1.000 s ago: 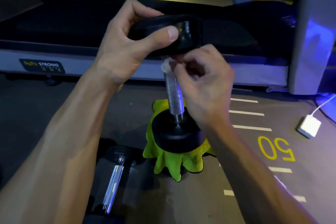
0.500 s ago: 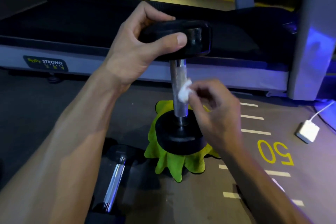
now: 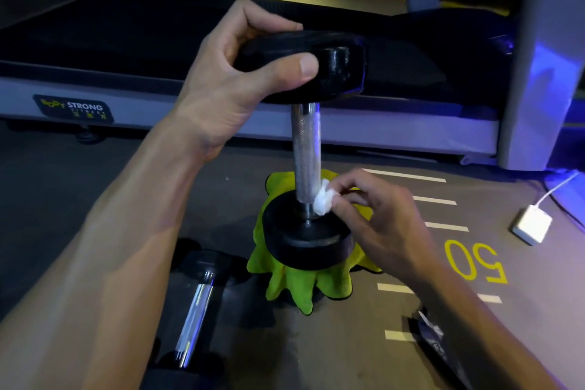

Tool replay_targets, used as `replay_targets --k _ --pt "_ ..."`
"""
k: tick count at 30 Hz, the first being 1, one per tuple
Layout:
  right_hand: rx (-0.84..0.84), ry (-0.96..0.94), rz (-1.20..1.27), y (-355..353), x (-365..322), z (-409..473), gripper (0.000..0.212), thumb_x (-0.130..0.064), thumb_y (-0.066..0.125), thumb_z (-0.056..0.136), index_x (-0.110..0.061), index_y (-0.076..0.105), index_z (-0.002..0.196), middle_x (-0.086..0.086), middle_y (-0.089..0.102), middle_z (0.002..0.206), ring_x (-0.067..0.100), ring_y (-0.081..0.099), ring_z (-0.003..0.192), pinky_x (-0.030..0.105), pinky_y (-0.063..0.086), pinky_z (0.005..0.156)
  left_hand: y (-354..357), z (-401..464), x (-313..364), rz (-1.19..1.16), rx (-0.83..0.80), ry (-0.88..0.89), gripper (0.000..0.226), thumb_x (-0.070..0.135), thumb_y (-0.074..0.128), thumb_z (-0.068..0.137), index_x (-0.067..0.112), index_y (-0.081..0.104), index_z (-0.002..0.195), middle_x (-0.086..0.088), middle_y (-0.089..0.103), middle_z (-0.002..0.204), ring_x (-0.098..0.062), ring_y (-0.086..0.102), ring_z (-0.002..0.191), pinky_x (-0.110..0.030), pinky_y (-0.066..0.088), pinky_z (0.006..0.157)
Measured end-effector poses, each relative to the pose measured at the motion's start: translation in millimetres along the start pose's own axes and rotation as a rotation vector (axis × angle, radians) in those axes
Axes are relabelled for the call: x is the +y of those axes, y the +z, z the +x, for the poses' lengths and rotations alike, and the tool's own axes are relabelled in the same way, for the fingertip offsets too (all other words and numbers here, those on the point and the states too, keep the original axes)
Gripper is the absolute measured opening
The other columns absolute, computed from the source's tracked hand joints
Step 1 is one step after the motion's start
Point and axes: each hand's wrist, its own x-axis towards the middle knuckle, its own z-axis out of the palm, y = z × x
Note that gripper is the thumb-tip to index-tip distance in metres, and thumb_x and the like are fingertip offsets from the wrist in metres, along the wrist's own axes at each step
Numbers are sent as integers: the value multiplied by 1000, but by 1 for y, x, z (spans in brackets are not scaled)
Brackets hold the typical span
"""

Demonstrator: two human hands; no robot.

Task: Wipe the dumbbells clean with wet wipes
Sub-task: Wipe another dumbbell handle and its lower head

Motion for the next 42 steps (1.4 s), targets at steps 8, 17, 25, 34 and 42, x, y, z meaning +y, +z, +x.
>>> replay_targets --k 8,17,25,34,42 --pt "208 240 -82 -29 -1 37 49 -44 54 102 -3 62 76 7 60 64 15 53 60 35 48 59 12 2 6 1 -51 7 39 36 84 76 24 62 106 -21 66 132 -21 65 116 -38 59 94" --pt "256 322 -132 -38 11 52 28 -42 79 88 -16 70 80 -1 69 64 2 58 56 18 45 53 29 5 8 85 -76 9 59 41 86 74 10 63 117 -21 68 125 -22 67 109 -52 58 99" --pt "271 158 -240 -27 6 49 16 -30 73 95 -33 64 81 -4 68 95 15 62 96 32 45 78 36 10 6 73 -79 10 61 40 87 75 5 63 119 -20 69 122 -13 66 102 -32 57 89" --pt "113 507 528 -24 -2 45 53 -18 44 110 -12 70 65 3 73 65 16 71 66 41 58 78 31 13 1 65 -70 11 46 38 86 77 17 61 111 -24 65 129 -21 66 108 -51 57 99" --pt "-32 368 385 -29 9 32 25 -24 74 93 -8 68 112 10 78 100 15 73 86 35 59 74 33 15 3 67 -53 1 44 39 86 76 21 62 108 -23 66 130 -37 65 119 -54 57 101"
